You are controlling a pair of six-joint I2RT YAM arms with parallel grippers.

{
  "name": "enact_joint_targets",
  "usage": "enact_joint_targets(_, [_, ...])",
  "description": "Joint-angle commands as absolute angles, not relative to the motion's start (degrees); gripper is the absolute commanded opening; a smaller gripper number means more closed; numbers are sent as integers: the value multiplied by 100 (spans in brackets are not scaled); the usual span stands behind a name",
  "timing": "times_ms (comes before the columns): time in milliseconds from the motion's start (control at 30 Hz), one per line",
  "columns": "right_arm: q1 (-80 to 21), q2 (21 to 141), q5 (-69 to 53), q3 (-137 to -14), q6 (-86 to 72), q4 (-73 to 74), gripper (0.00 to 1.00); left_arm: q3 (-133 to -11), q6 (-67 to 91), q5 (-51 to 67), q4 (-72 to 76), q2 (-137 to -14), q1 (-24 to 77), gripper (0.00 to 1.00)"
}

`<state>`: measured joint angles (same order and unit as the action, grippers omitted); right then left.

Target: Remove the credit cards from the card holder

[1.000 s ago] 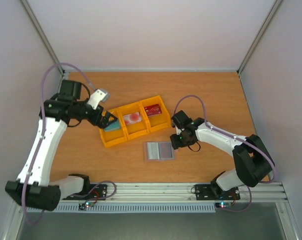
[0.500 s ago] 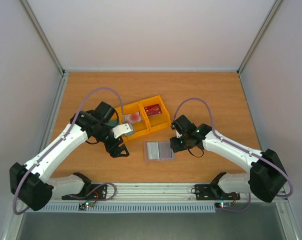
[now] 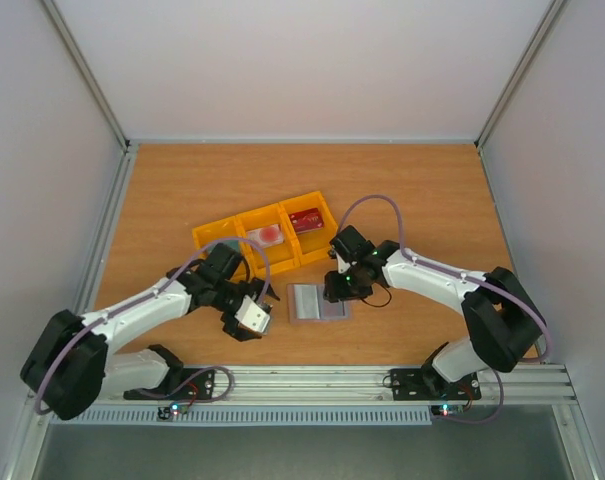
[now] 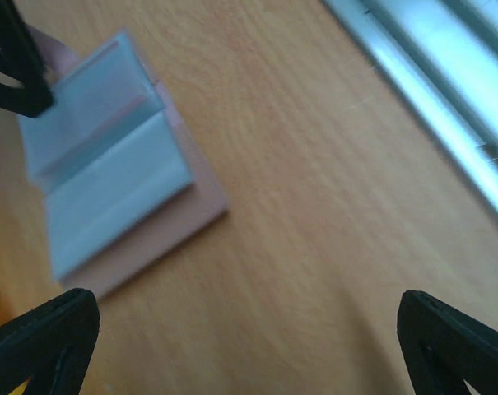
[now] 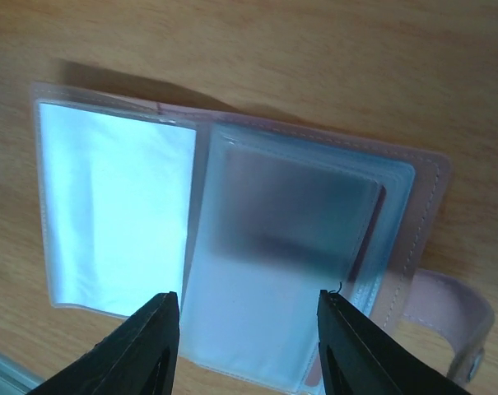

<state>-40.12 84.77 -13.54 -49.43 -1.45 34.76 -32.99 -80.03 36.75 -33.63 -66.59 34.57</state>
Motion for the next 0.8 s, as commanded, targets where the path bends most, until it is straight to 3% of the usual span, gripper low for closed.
enact_joint_targets(0, [-3982, 8475, -1385, -4962, -507, 3629, 48, -3088, -9047, 3892, -1357, -7102, 3489, 99])
enact_joint_targets(200, [-3985, 8701, -1580, -4851, -604, 3527, 48, -2979, -9096, 4015, -610, -7932, 3489, 98])
enact_joint_targets(500, [-4004, 8992, -1507, -4687, -701, 3338, 52, -2986, -9644, 4152, -638, -8639, 3497, 62])
enact_joint_targets(767, [-4277, 9314, -2109, -4914, -679, 2984, 52, -2805, -9593, 4354, -536, -8767, 3502, 41])
